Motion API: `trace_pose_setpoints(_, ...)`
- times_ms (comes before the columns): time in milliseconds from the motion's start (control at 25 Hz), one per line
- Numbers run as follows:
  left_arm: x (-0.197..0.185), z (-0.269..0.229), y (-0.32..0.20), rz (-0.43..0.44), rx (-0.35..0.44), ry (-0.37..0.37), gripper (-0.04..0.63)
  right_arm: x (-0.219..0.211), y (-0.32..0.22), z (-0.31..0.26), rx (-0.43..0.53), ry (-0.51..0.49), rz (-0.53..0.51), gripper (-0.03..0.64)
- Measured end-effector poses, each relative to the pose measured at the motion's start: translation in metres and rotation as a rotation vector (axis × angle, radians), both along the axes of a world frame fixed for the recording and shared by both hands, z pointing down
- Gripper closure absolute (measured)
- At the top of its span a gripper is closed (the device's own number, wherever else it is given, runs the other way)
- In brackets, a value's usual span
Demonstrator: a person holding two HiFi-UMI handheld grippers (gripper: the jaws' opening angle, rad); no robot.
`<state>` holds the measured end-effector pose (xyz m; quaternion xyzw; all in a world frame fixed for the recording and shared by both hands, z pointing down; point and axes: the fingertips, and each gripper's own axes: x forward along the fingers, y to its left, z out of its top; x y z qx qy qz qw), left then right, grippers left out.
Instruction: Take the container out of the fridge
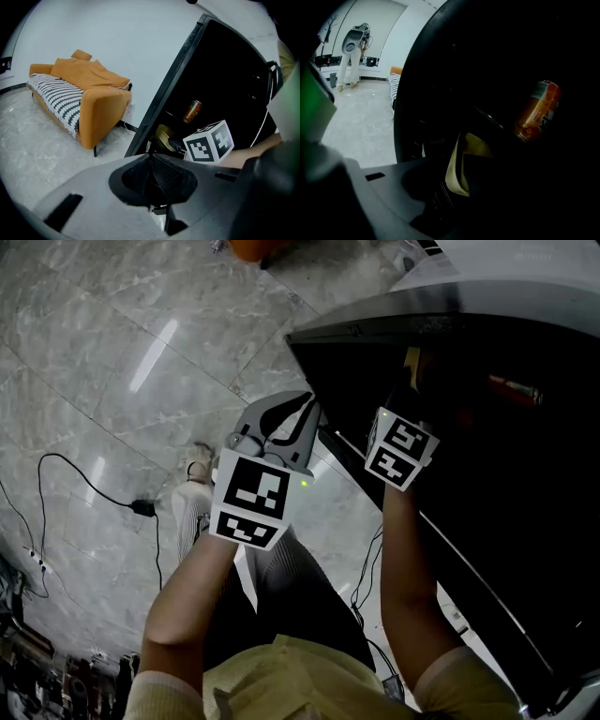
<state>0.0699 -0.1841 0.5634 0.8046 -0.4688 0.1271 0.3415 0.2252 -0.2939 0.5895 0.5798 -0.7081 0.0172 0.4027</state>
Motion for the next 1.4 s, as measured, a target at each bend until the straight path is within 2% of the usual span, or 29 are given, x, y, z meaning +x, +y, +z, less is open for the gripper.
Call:
trace_pose_setpoints(480, -0.002, 0.001, -0.004, -0.007, 0.007, -0.002, 0.555, 0.001, -0.016, 0.021, -0.087, 0.057, 0.029, 0.500)
trace_pose_setpoints(680, -0.006, -0.002, -0.005, -0.039, 0.013, 0.006, 0.555, 0.005, -0.022, 0.030, -0.136, 0.064, 0.040, 0.499)
trace_pose_setpoints(880, -0.010, 0.000, -0.001, -0.051, 0.016, 0.006, 0.555, 0.004, -0.020, 0.033, -0.137, 0.136, 0.011, 0.500)
trace_pose_setpoints(1000, -0.011, 0.001, 0.000, -0.051, 0.015, 0.005, 0.555, 0.004, -0.020, 0.033, -0.147, 0.169, -0.002, 0.530)
trace_pose_setpoints(1200, -0.017, 0.000, 0.001, -0.058, 0.017, 0.010, 0.555, 0.005, -0.016, 0.033, -0.194, 0.106, 0.027, 0.552)
trace_pose_setpoints(1400, -0.025, -0.005, 0.003, -0.052, 0.025, 0.002, 0.555, 0.001, -0.006, 0.031, -0.219, 0.089, 0.041, 0.563)
